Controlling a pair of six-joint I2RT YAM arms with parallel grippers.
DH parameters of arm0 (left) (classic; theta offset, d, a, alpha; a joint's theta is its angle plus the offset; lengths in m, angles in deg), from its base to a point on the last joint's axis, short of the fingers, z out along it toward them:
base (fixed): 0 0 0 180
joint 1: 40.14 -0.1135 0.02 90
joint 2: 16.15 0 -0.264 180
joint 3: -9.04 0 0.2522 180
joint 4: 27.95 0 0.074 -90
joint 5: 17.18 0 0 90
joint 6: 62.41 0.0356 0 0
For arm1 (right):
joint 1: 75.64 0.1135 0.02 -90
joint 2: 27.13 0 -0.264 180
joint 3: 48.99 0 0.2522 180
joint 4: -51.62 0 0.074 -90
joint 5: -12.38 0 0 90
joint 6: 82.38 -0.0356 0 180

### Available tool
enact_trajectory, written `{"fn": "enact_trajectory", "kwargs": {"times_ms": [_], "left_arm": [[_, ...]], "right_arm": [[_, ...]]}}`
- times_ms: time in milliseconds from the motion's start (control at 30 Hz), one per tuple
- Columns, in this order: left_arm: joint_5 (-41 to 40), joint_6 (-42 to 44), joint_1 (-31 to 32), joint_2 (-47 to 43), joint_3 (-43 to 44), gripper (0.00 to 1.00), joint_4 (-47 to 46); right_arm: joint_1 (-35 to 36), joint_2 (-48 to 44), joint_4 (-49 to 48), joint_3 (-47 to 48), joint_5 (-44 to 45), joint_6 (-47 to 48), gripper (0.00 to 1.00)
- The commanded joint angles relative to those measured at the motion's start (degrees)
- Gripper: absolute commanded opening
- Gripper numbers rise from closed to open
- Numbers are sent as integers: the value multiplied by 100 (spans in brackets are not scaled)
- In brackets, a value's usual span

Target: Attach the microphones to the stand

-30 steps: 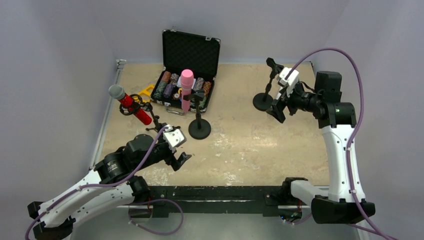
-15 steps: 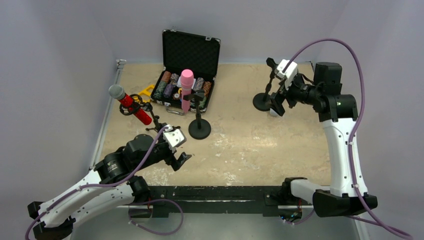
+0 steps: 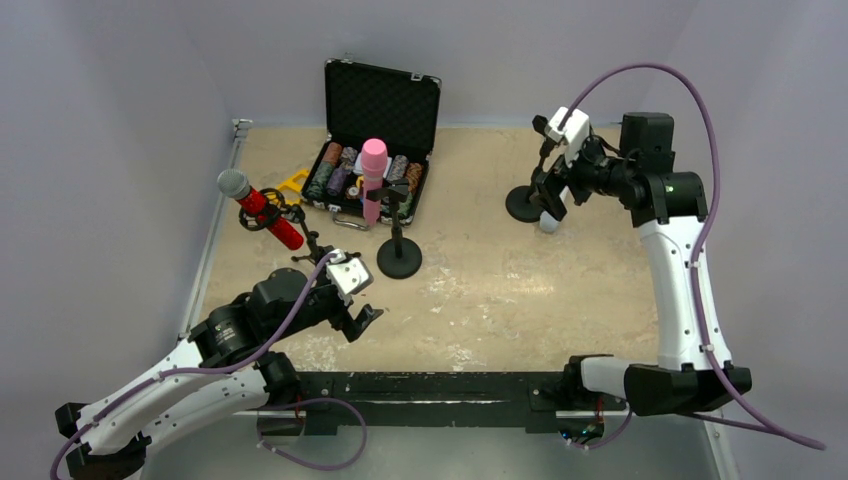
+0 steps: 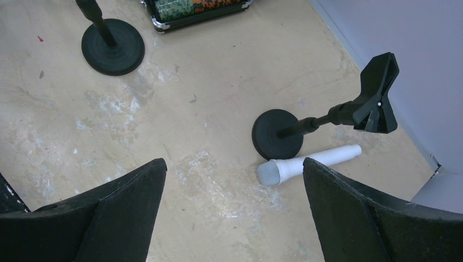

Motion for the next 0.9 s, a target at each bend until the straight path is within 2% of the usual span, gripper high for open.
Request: {"fn": "enact_trajectory", "kwargs": {"times_ms": [0,867], "left_arm": [[24,154,-12,15,-71,99,-192],[30,162,-11,2,-76,99,-202]], "right_arm": [[22,120,-183,345,215,-171,99],[75,548,-241,748,455,-228,99]]}}
